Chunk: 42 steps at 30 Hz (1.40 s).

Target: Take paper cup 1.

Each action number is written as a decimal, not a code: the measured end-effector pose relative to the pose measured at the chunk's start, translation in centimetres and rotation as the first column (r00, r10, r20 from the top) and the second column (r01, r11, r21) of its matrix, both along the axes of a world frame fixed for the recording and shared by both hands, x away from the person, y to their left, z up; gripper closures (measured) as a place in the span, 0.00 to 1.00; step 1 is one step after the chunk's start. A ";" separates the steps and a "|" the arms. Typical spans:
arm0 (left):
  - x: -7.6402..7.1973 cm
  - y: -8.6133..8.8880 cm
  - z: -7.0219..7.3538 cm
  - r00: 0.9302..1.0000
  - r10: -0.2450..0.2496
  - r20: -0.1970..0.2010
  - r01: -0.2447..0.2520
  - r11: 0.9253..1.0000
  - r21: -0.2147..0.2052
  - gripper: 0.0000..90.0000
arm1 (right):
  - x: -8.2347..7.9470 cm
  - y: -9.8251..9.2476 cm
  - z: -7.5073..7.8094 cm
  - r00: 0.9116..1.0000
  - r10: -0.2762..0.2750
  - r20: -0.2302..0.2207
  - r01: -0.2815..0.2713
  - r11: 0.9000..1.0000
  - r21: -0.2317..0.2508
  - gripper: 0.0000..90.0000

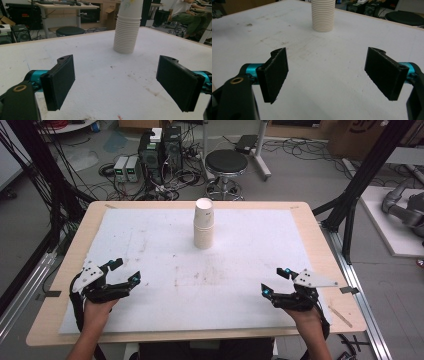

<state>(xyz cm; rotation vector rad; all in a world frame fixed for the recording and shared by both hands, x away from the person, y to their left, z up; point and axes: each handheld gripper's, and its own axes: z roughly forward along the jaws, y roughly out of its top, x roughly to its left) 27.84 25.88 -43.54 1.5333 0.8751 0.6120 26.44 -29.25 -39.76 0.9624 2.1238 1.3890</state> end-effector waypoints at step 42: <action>0.7 0.3 -0.3 1.000 -0.021 -0.019 0.020 0.999 -0.041 0.17 | 15.1 12.3 11.0 0.990 0.142 -0.008 -0.143 0.985 -0.096 0.22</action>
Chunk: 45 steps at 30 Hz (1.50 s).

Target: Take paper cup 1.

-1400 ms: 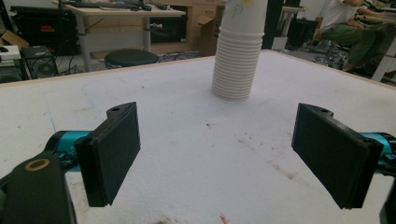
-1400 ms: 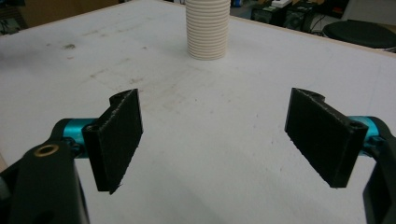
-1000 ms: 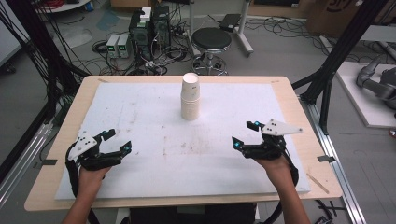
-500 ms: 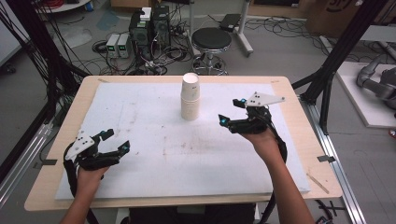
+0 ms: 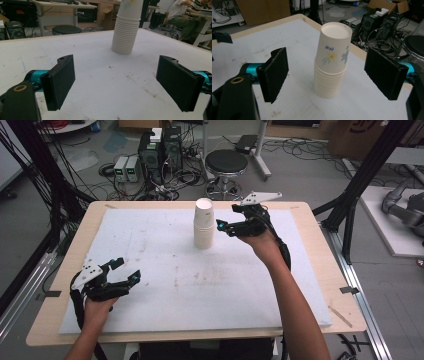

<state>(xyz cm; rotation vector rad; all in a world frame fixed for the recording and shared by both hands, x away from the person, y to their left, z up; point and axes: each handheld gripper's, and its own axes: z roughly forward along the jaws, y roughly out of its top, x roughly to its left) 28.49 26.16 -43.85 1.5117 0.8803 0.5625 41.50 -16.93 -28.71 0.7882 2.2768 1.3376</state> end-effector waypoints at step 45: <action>0.5 0.2 -0.4 1.000 -0.007 -0.024 0.007 1.000 -0.025 0.17 | 9.3 7.5 -2.1 0.983 0.000 -0.182 -0.025 0.991 -0.135 0.37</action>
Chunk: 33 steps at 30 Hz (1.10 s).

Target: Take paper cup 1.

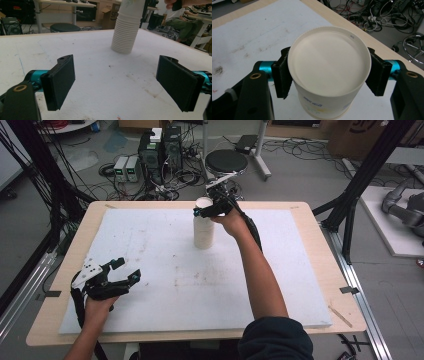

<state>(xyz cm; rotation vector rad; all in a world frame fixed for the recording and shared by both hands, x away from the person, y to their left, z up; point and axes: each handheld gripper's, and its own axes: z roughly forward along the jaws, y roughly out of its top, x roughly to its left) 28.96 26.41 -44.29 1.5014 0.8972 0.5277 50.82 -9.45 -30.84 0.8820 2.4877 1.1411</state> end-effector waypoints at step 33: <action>-0.2 -1.0 0.0 0.998 -0.062 -0.003 0.062 0.998 0.005 0.17 | -6.6 -7.4 7.5 0.985 -0.006 0.172 -0.018 0.990 0.139 0.39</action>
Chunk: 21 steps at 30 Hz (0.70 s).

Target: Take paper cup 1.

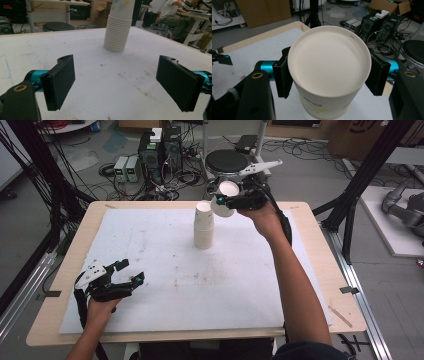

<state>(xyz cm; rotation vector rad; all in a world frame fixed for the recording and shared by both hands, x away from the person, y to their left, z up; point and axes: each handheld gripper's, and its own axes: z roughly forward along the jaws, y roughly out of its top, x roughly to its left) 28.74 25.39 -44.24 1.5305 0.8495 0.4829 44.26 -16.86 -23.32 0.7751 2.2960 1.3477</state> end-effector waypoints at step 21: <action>-0.7 -1.3 0.1 0.998 -0.060 0.028 0.059 0.998 0.026 0.17 | -7.6 -5.4 -6.3 0.996 0.079 -0.029 -0.078 0.996 0.030 0.39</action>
